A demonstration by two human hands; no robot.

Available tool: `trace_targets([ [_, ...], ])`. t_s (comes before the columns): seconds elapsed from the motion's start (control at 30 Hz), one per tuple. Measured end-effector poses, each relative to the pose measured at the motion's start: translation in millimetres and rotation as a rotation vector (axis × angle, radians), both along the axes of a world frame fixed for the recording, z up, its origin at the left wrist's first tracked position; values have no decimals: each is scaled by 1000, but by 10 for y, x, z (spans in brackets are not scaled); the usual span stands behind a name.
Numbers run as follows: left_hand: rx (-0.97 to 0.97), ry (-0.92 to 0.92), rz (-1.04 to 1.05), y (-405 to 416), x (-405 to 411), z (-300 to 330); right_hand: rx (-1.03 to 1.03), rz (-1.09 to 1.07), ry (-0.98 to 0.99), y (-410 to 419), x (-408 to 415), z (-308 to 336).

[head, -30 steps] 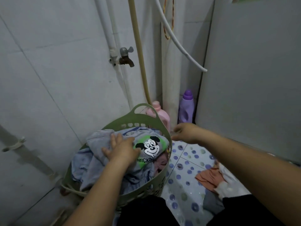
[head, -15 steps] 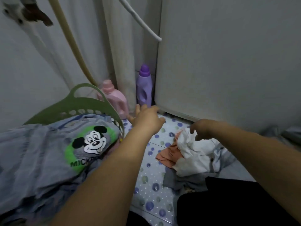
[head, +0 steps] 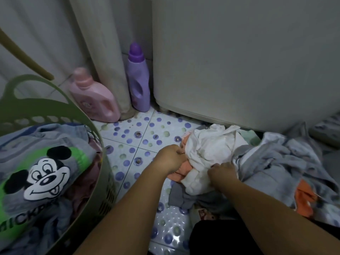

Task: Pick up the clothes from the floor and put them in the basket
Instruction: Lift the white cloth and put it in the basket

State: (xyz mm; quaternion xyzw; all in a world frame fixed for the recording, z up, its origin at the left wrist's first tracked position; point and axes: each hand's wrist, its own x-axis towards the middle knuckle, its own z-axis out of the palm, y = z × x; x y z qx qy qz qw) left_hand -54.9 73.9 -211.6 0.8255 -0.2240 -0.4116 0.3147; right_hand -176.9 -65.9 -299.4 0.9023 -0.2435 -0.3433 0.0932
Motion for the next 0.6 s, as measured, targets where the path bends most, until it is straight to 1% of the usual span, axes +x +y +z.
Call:
trace_targets([
  [0.07, 5, 38, 31, 6, 11, -45, 88, -96, -81, -54, 85, 13],
  [0.13, 3, 63, 69, 26, 18, -68, 262, -255, -242, -89, 261, 111],
  [0.2, -7, 60, 102, 45, 32, -83, 394, -362, -453, -95, 488, 333],
  [0.27, -49, 54, 145, 56, 39, -82, 501, -490, -711, -74, 744, 638],
  [0.33, -116, 65, 207, 77, 31, -55, 686, -573, -978, -20, 971, 995],
  [0.37, -157, 82, 240, 89, 24, -38, 800, -605, -1074, 23, 1054, 1186],
  [0.4, -202, 95, 265, 112, 13, -6, 893, -623, -1152, 80, 1121, 1387],
  [0.47, -269, 115, 283, 122, -22, 46, 995, -612, -1254, 172, 1214, 1754],
  [0.6, -336, 126, 345, 148, -79, 124, 1027, -451, -1406, 459, 1274, 2404],
])
